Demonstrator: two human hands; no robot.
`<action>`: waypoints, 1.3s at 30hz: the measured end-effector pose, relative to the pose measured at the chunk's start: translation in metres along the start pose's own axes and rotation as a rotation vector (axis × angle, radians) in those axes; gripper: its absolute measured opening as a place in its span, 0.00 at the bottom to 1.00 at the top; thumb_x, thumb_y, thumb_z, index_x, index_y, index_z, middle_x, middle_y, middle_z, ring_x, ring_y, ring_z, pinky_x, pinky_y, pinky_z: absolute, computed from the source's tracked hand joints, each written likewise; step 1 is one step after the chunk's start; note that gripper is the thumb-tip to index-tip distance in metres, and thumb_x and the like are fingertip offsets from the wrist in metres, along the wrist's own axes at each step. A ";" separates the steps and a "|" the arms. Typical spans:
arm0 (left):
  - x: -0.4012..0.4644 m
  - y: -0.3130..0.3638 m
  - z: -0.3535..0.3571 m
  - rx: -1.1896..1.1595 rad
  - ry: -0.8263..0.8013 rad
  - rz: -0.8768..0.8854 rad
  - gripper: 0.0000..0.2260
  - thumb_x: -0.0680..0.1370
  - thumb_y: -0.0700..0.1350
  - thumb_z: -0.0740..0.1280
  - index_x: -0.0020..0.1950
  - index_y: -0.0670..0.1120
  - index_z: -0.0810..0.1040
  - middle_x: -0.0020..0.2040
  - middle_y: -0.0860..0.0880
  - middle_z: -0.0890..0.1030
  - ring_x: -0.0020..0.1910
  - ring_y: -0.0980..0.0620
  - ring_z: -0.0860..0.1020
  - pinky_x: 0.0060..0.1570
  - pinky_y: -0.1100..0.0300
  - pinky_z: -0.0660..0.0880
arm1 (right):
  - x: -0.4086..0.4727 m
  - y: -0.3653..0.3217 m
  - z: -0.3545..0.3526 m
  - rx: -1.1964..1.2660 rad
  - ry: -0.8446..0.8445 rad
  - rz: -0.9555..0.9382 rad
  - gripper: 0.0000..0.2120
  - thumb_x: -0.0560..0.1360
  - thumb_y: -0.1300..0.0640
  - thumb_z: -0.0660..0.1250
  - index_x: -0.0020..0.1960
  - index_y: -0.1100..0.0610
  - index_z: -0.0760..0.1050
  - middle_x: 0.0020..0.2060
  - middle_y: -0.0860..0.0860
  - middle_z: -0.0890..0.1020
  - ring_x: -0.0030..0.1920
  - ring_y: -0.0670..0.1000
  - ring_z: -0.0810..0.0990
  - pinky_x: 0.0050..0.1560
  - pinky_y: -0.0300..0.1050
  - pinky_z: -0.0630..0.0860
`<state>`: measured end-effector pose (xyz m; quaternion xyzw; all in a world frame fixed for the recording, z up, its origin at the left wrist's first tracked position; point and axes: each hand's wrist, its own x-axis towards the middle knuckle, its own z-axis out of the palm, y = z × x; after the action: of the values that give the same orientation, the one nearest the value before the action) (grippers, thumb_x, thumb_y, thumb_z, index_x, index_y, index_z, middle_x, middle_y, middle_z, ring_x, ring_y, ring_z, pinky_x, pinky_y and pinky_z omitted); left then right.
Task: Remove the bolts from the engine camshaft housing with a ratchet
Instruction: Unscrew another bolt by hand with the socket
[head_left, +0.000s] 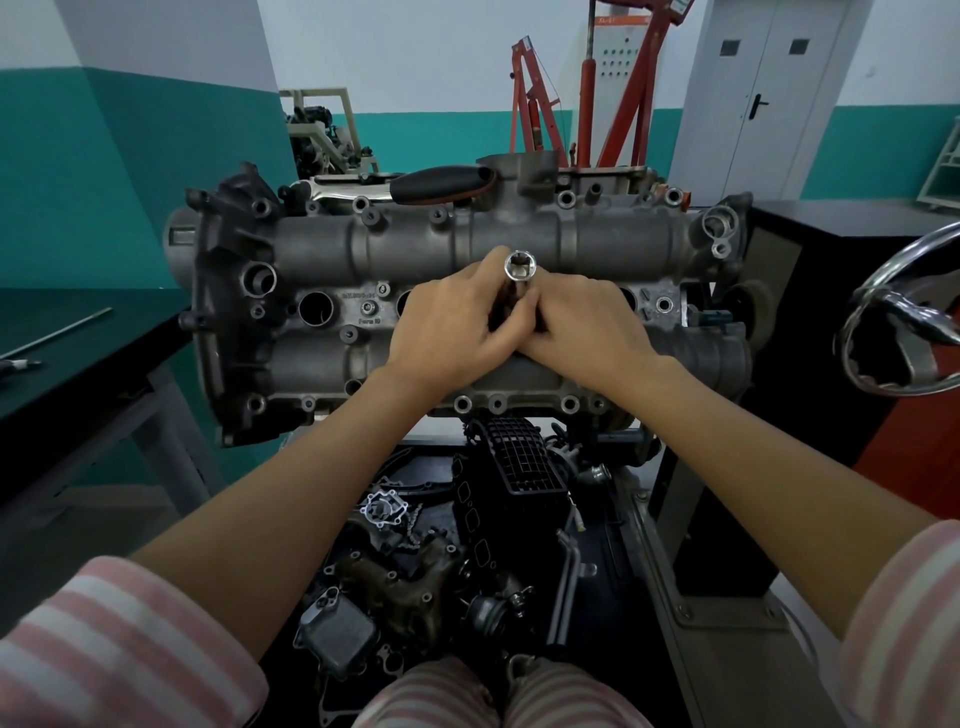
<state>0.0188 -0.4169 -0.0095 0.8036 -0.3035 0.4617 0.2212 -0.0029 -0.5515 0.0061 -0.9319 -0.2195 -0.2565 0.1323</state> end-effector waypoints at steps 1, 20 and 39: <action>0.000 0.000 -0.001 -0.005 -0.001 0.001 0.15 0.76 0.52 0.57 0.38 0.43 0.72 0.31 0.57 0.66 0.27 0.55 0.66 0.28 0.62 0.62 | 0.000 0.000 0.000 0.005 0.000 0.000 0.07 0.77 0.54 0.62 0.46 0.56 0.65 0.31 0.45 0.63 0.33 0.45 0.61 0.36 0.36 0.54; 0.000 -0.002 0.000 -0.001 -0.026 0.011 0.18 0.76 0.54 0.56 0.40 0.42 0.75 0.29 0.57 0.67 0.25 0.50 0.71 0.26 0.60 0.65 | 0.001 0.002 0.002 -0.002 0.041 -0.008 0.11 0.77 0.55 0.62 0.55 0.62 0.71 0.30 0.42 0.61 0.29 0.39 0.58 0.36 0.23 0.60; 0.000 -0.002 0.001 -0.002 -0.009 -0.014 0.15 0.75 0.53 0.57 0.39 0.43 0.75 0.30 0.57 0.66 0.26 0.54 0.66 0.24 0.65 0.57 | 0.002 0.004 0.004 -0.038 0.018 -0.003 0.08 0.77 0.56 0.61 0.50 0.61 0.73 0.35 0.47 0.67 0.36 0.46 0.63 0.36 0.36 0.54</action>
<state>0.0212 -0.4159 -0.0098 0.8076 -0.2995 0.4561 0.2238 0.0022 -0.5527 0.0035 -0.9315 -0.2150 -0.2694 0.1161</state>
